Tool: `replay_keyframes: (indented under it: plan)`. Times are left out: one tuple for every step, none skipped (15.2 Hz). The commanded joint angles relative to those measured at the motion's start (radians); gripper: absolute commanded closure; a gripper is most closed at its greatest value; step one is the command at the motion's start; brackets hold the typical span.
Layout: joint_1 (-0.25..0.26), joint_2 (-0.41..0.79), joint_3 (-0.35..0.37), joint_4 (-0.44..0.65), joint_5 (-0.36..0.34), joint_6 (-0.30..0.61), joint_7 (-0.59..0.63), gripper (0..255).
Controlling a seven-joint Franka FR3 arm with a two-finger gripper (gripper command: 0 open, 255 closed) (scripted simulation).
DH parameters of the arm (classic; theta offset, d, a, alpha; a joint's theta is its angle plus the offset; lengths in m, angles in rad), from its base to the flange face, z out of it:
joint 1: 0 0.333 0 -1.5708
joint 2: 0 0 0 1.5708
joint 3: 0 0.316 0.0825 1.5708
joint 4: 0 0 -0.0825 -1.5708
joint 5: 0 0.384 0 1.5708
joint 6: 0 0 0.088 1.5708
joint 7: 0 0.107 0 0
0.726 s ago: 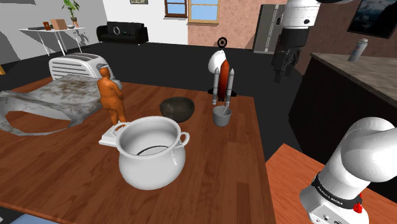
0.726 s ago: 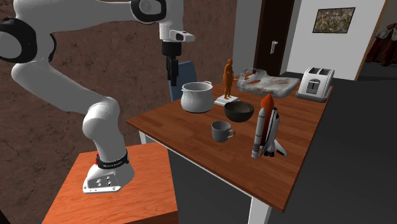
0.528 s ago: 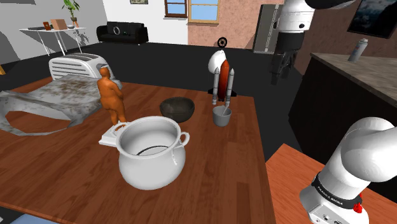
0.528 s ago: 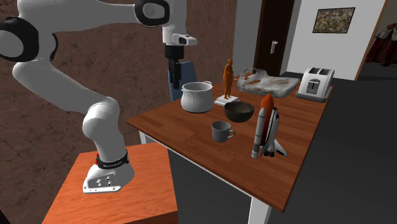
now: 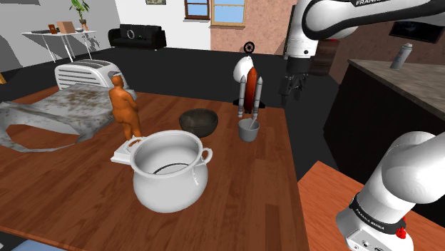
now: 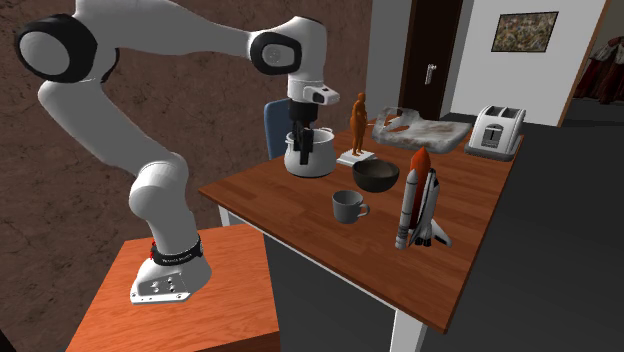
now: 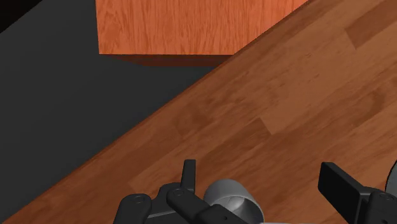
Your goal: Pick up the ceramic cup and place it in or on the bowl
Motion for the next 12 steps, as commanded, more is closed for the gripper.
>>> replay_keyframes:
  plan:
    - [-0.004, 0.08, -0.015, 0.015, 0.009, 0.063, -0.011, 0]
    - [-0.005, 0.113, -0.021, 0.019, 0.016, 0.09, -0.015, 0]
    - [-0.005, 0.148, -0.026, 0.025, 0.023, 0.116, -0.019, 0]
    - [-0.006, 0.183, -0.032, 0.032, 0.03, 0.142, -0.024, 0]
    - [-0.006, 0.218, -0.037, 0.041, 0.038, 0.167, -0.029, 0]
    - [-0.007, 0.254, -0.042, 0.051, 0.047, 0.191, -0.034, 0]
    - [-0.007, 0.29, -0.047, 0.062, 0.057, 0.213, -0.04, 0]
    - [-0.007, 0.327, -0.052, 0.074, 0.067, 0.235, -0.046, 0]
    - [-0.008, 0.364, -0.056, 0.088, 0.077, 0.256, -0.053, 0]
    - [-0.008, 0.402, -0.06, 0.103, 0.089, 0.275, -0.06, 0]
    - [-0.009, 0.44, -0.064, 0.12, 0.101, 0.294, -0.067, 0]
    - [-0.01, 0.478, -0.067, 0.137, 0.114, 0.311, -0.075, 0]
